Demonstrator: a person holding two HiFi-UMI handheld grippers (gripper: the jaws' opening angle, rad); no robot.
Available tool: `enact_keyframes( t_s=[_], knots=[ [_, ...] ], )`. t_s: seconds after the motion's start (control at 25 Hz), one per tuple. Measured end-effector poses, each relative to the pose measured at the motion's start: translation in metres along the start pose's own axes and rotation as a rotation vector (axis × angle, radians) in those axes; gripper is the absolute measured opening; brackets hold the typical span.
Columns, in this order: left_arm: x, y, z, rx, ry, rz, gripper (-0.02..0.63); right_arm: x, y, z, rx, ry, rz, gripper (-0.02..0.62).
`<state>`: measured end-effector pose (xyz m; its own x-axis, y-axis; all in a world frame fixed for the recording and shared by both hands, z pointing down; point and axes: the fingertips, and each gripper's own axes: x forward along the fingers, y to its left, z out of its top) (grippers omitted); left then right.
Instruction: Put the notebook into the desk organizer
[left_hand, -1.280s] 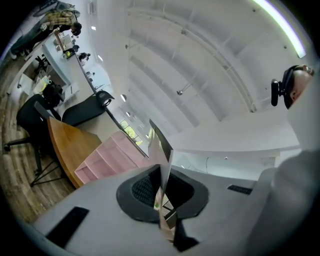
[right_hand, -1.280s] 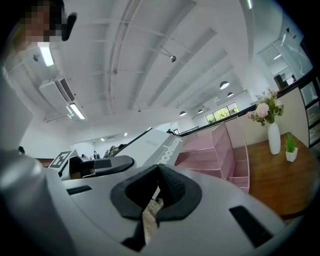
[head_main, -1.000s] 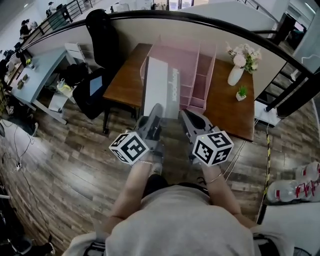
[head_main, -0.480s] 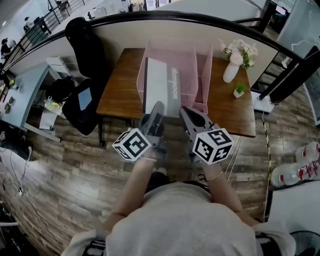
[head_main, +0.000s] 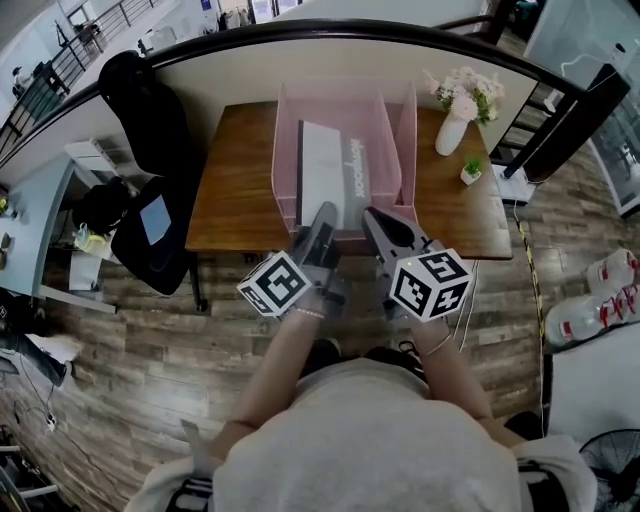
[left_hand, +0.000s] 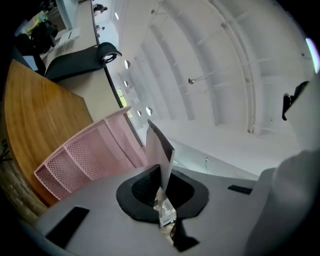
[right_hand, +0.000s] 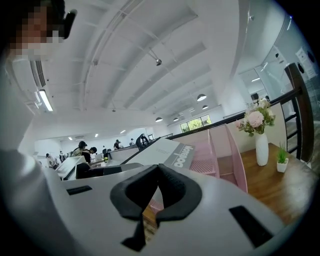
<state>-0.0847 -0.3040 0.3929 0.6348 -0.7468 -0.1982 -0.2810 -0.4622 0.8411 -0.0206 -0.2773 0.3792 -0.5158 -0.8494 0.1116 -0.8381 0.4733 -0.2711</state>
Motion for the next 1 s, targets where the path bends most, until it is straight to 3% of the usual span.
enact_keyframes(
  t_s=[0.44, 0.64, 0.72, 0.8, 1.0],
  knots=[
    [0.012, 0.009, -0.006, -0.085, 0.029, -0.062, 0.011, 0.015, -0.003, -0.004, 0.015, -0.006, -0.041, 0.011],
    [0.008, 0.019, -0.013, -0.142, 0.01, -0.014, 0.049, 0.017, -0.009, -0.001, 0.014, -0.001, -0.037, 0.011],
    [0.011, 0.018, -0.013, -0.158, -0.005, -0.031, 0.051, 0.019, -0.01, 0.001, 0.017, 0.001, -0.027, 0.011],
    [0.015, 0.016, -0.011, -0.156, -0.019, -0.046, 0.054, 0.02, -0.01, 0.001, 0.021, 0.006, -0.015, 0.011],
    [0.013, 0.023, -0.016, -0.127, -0.033, 0.011, 0.061, 0.02, -0.013, -0.003, 0.033, 0.025, 0.015, 0.011]
  ],
)
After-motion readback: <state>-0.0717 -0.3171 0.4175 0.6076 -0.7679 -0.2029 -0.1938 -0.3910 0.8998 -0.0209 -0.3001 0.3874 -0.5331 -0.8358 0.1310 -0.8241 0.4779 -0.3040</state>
